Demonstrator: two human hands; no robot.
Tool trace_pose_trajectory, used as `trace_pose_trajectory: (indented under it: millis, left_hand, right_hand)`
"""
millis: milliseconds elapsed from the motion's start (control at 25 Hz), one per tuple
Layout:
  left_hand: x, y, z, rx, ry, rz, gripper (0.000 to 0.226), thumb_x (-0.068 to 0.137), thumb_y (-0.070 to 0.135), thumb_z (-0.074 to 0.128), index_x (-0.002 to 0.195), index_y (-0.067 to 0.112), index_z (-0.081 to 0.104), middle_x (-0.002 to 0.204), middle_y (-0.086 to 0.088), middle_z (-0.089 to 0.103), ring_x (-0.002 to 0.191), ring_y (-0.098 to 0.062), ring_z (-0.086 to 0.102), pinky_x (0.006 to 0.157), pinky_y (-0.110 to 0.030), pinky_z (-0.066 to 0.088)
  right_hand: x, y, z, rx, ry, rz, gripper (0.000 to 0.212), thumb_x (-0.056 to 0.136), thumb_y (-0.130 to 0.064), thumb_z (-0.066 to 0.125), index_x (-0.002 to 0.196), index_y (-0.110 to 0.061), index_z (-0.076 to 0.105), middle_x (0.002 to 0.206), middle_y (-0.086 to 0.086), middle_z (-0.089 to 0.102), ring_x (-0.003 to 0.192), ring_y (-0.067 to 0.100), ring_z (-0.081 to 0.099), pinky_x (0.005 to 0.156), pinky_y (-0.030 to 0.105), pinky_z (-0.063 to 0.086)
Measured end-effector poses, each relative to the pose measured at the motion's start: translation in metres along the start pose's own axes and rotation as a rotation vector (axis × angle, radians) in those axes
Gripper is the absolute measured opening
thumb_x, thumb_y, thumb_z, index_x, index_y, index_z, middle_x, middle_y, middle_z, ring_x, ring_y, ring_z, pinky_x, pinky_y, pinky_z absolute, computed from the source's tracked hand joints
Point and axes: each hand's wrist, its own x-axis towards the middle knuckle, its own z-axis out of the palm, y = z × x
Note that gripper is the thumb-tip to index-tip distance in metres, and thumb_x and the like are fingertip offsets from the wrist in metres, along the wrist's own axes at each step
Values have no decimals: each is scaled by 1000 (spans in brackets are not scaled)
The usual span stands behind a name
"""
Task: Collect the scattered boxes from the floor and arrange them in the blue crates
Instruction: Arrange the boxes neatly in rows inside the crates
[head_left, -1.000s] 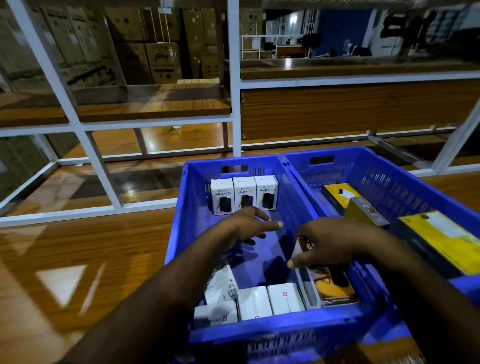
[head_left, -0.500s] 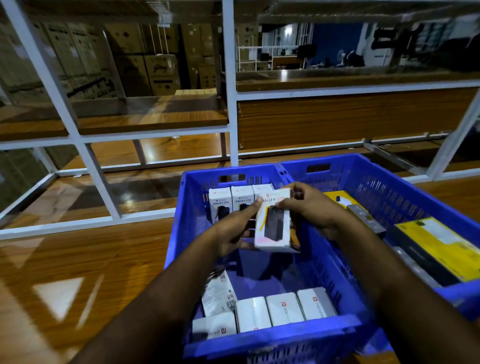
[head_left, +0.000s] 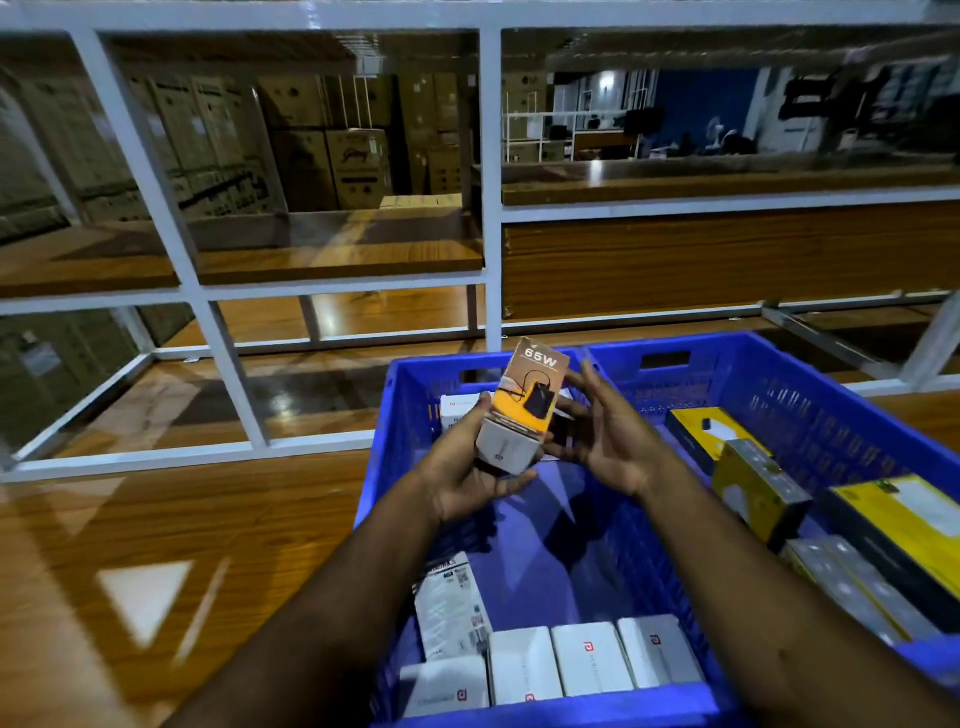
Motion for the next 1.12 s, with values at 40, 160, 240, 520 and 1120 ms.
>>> trace_pose_trajectory:
  millis: [40, 160, 240, 520, 1120]
  left_hand:
    - [-1, 1, -2, -20, -44, -6, 47, 101, 43, 42, 109, 10, 74, 104, -14, 74, 81, -20, 70, 63, -32, 60]
    - [-9, -1, 2, -20, -151, -42, 43, 88, 34, 48, 92, 7, 81, 98, -14, 76, 75, -20, 74, 60, -32, 62]
    - [-9, -3, 3, 3, -135, -45, 39, 84, 34, 53, 98, 10, 79, 103, -15, 75, 84, -25, 75, 68, -40, 63]
    - [0, 4, -2, 92, 40, 63, 64, 91, 61, 52, 130, 11, 60, 125, -12, 69, 117, -26, 65, 93, -49, 55]
    - [1, -1, 2, 25, -1, 9, 33, 103, 31, 47, 123, 13, 66, 114, -12, 72, 97, -27, 69, 83, -46, 59]
  right_hand:
    - [-1, 2, 0, -11, -34, 5, 47, 83, -53, 61, 116, -20, 69, 107, 10, 66, 85, 21, 60, 79, 38, 52]
    - [0, 9, -1, 29, -184, -3, 56, 64, -55, 83, 108, -20, 76, 112, 14, 60, 77, 21, 48, 76, 35, 49]
    - [0, 10, 1, 46, -179, -31, 56, 53, -51, 90, 98, -19, 79, 106, 12, 70, 83, 23, 63, 74, 35, 56]
    - [0, 10, 8, -78, 179, -115, 32, 88, -36, 67, 109, -13, 69, 101, 10, 76, 95, 28, 72, 81, 39, 58]
    - [-5, 9, 9, -112, 14, -173, 38, 86, -28, 66, 122, -18, 60, 109, 7, 72, 97, 21, 68, 80, 33, 57]
